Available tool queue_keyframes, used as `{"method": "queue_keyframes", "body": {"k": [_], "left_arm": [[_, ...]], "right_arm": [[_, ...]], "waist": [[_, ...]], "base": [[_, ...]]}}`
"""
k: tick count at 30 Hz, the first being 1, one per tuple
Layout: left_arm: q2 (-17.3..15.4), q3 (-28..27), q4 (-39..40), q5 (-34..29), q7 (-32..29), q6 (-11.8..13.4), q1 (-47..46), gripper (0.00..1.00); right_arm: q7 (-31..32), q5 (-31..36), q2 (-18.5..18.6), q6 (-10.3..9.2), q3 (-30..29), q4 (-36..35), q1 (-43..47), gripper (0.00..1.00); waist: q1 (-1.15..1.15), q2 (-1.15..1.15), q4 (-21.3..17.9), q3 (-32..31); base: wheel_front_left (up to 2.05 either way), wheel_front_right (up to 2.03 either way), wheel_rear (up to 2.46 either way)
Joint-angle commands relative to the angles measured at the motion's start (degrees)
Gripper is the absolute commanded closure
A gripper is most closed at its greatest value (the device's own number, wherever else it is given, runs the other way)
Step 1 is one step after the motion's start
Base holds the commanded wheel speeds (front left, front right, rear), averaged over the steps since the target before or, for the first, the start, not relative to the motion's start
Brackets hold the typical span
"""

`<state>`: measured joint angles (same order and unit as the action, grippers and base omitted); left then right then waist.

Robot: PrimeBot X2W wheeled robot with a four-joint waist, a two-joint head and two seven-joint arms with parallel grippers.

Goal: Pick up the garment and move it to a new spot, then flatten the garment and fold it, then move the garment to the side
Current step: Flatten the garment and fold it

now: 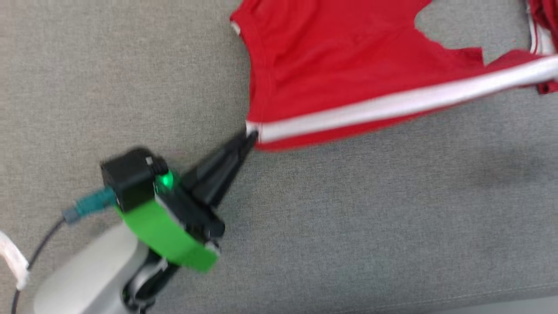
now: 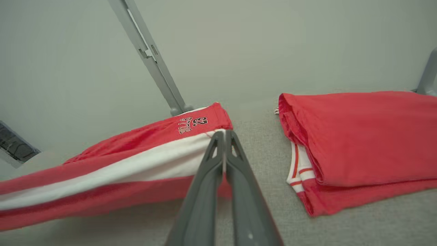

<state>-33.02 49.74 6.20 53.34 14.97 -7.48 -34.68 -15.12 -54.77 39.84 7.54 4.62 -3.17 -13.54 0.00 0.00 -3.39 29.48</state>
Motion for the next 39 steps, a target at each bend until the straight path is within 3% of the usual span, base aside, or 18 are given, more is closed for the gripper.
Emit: {"method": "queue_keyframes", "body": {"k": [1,9,16,21,31,39], "left_arm": [[-1.3,1.0,0.5,0.4,0.3,0.0,2.5,1.00],[-4.6,2.9,3.3,0.5,0.3,1.7,14.2,1.00],[-4.9,0.9,6.4,3.1,-0.1,4.0,17.7,1.00],[-1.8,-1.3,5.8,10.2,-1.8,3.0,14.7,1.00],[5.2,-6.8,-1.6,25.6,-5.8,1.4,7.2,1.00],[9.9,-8.9,-9.0,31.8,-9.7,0.8,-0.5,1.00]], "right_arm": [[0.2,-1.7,0.9,-0.12,0.6,-0.5,2.4,1.00],[1.9,-9.1,5.7,-0.12,2.2,-4.9,14.8,1.00],[3.6,-9.4,8.6,-0.13,-0.7,-7.1,17.9,1.00],[8.2,-7.8,9.4,-0.13,0.4,-5.8,11.3,1.00],[19.7,-3.9,8.8,-0.12,11.7,3.0,-14.0,1.00],[26.4,-3.0,9.7,-0.11,20.1,10.5,-31.2,1.00]], "waist": [[0.00,0.00,-0.4,-3.3],[0.00,0.00,-0.4,-9.9],[0.00,0.00,1.6,-11.1],[0.00,0.00,4.0,-9.1],[0.00,0.00,7.5,-2.7],[0.00,0.00,11.1,2.0]], "base": [[0.00,0.00,0.00],[0.00,0.00,0.00],[0.00,0.00,0.00],[0.00,0.00,0.00],[0.00,0.00,0.00],[0.00,0.00,0.00]]}}
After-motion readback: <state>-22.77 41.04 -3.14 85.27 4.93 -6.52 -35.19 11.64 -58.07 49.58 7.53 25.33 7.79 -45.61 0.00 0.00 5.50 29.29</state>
